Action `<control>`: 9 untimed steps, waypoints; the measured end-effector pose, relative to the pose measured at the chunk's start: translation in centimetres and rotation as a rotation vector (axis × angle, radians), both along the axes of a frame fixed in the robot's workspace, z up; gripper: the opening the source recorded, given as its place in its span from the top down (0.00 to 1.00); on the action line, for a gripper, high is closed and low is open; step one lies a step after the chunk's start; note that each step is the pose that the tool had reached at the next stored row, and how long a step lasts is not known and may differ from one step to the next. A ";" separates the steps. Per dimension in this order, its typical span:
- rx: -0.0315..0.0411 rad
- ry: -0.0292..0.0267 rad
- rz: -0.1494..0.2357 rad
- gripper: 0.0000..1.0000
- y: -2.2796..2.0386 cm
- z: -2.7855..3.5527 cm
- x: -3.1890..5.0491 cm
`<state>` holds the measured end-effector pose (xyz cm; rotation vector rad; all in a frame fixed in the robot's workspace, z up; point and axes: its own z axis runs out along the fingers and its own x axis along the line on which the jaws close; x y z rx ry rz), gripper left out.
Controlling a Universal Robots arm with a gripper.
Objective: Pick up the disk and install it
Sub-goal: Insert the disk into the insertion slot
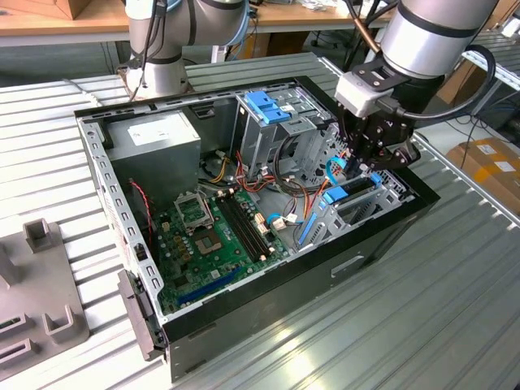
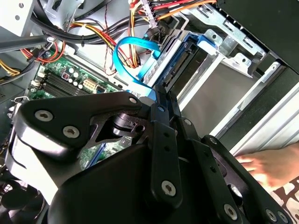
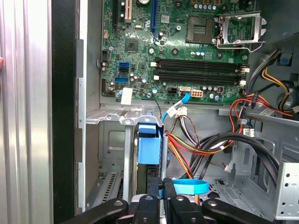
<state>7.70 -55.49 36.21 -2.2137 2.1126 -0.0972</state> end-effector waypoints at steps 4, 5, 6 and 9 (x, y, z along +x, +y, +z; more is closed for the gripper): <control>-0.0001 0.0000 0.000 0.84 0.00 0.00 -0.13; -0.0001 0.0000 0.000 0.84 0.00 0.00 -0.16; -0.0001 0.0000 0.000 0.84 0.00 0.00 -0.20; -0.0001 0.0000 0.000 0.84 -0.04 0.00 -0.25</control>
